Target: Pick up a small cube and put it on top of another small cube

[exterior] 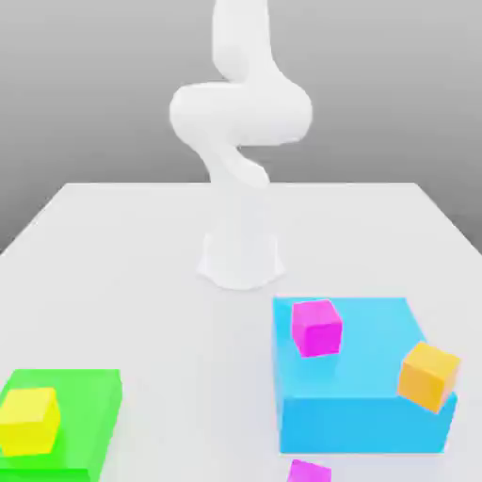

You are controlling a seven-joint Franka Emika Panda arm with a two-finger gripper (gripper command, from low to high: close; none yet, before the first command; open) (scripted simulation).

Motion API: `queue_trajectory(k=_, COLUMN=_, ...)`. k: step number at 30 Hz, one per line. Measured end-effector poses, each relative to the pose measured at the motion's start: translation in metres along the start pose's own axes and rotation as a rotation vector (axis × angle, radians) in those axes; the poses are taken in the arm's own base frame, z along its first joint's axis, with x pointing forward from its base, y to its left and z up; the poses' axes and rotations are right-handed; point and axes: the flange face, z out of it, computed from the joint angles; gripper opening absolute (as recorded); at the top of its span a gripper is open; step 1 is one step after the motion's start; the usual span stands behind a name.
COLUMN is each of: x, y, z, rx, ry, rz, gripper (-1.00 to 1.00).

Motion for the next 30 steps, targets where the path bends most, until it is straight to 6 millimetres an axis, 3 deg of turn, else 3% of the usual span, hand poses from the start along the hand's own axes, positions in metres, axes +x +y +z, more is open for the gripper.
queue_trajectory(k=7, x=-0.018, y=-0.008, z=0.127, rx=-0.171, ry=-0.078, rz=0.052, gripper=0.0)
queue_trajectory(k=15, x=-0.062, y=0.013, z=0.263, rx=-0.337, ry=-0.184, rz=0.11, gripper=0.0)
queue_trajectory(k=23, x=-0.132, y=0.056, z=0.379, rx=-0.479, ry=-0.313, rz=0.177, gripper=0.0)
queue_trajectory(k=30, x=-0.207, y=0.105, z=0.458, rx=-0.58, ry=-0.435, rz=0.248, gripper=0.0)
